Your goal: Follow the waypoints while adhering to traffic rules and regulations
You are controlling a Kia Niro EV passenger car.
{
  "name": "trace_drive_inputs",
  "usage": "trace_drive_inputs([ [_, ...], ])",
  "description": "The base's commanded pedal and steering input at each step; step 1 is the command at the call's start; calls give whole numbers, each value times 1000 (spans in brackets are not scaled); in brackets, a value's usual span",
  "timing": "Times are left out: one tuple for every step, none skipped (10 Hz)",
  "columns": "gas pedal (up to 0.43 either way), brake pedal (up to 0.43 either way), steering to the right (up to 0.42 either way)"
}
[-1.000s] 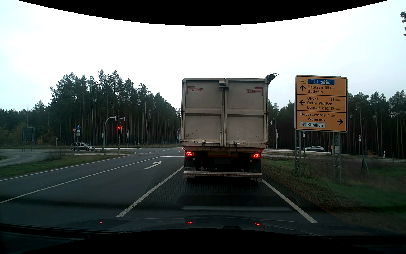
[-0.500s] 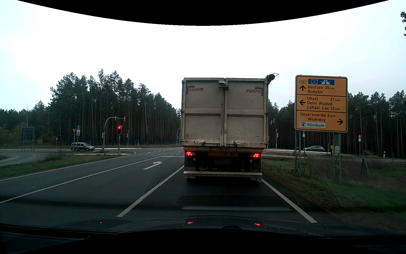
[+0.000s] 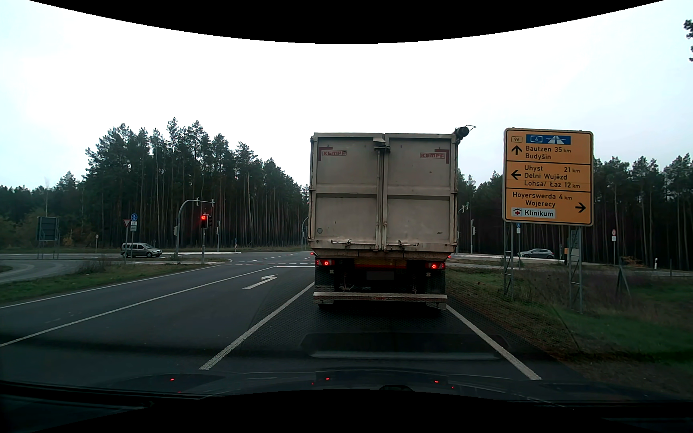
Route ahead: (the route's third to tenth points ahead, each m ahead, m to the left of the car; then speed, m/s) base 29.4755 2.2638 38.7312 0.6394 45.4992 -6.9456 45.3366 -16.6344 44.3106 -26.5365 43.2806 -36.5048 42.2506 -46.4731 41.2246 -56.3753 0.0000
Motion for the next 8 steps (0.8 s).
trace_drive_inputs([
  [0,354,-2],
  [0,354,-2],
  [0,354,-2],
  [0,354,-2],
  [0,329,-2],
  [0,171,-2],
  [0,0,-2],
  [0,0,-2],
])
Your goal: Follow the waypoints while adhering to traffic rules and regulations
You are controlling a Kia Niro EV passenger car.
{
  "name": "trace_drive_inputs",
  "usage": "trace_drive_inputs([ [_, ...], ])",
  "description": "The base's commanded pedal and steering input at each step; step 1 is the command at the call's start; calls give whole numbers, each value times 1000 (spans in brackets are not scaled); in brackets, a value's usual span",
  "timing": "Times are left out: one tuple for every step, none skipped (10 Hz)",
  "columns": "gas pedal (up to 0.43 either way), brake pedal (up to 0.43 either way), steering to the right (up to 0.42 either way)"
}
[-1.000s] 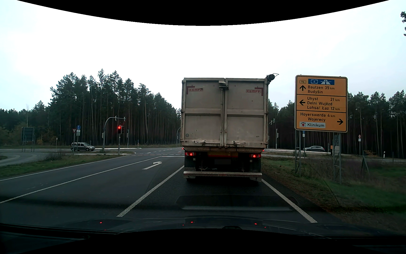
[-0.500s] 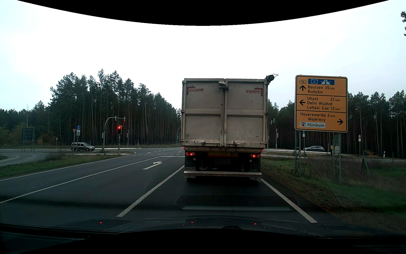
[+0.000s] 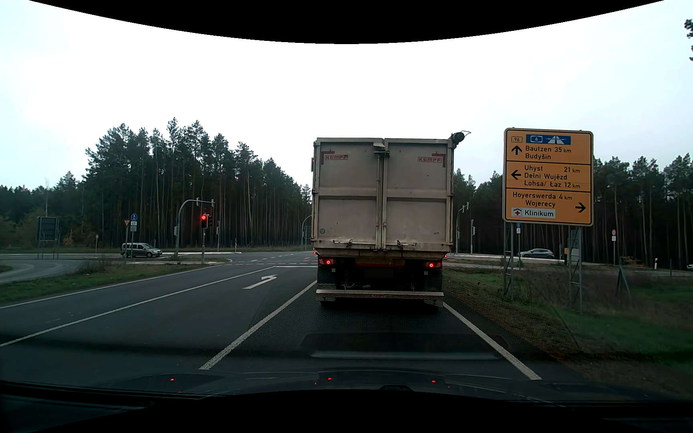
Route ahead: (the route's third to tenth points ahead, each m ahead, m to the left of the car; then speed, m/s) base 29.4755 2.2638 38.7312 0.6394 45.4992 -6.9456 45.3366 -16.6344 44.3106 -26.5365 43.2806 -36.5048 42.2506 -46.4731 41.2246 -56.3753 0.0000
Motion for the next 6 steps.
trace_drive_inputs([
  [0,0,-2],
  [0,0,-2],
  [0,0,-2],
  [79,0,-2],
  [138,0,-2],
  [138,0,-3],
])
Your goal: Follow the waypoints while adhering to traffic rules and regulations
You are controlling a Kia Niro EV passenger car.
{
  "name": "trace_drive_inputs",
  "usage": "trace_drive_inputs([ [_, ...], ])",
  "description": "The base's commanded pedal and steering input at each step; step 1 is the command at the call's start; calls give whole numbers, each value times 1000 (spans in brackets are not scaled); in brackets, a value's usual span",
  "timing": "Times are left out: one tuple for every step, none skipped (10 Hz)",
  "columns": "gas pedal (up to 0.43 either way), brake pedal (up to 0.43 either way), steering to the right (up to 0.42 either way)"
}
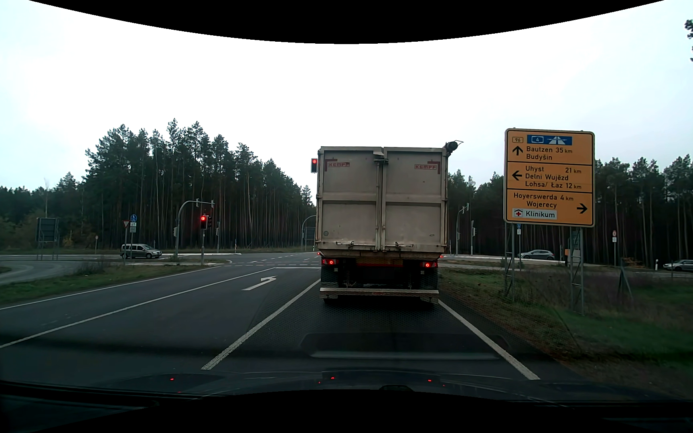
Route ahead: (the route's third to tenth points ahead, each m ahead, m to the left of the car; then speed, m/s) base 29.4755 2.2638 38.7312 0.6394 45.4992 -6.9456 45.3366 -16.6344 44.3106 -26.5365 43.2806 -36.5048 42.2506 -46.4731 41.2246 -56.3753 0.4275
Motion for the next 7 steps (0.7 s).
trace_drive_inputs([
  [157,0,-5],
  [169,0,-5],
  [177,0,-6],
  [177,0,-6],
  [177,0,-6],
  [209,0,-6],
  [228,0,-6],
])
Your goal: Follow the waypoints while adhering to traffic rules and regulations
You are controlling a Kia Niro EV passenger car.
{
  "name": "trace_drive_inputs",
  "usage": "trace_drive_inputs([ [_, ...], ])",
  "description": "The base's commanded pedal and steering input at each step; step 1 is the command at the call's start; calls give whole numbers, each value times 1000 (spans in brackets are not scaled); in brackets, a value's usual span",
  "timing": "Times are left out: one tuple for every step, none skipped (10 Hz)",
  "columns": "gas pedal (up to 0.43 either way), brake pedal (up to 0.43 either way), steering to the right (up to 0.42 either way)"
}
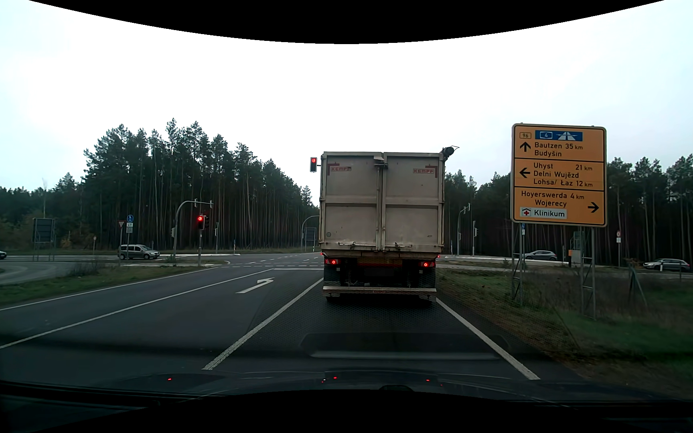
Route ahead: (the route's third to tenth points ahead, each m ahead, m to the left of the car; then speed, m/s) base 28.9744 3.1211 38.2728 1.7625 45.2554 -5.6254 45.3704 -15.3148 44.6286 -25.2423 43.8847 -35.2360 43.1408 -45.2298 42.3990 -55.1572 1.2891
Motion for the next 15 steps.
trace_drive_inputs([
  [228,0,-6],
  [228,0,-4],
  [228,0,-2],
  [209,0,0],
  [189,0,0],
  [189,0,1],
  [177,0,0],
  [169,0,0],
  [150,0,0],
  [130,0,1],
  [118,0,0],
  [118,0,0],
  [118,0,0],
  [118,0,0],
  [130,0,0],
])
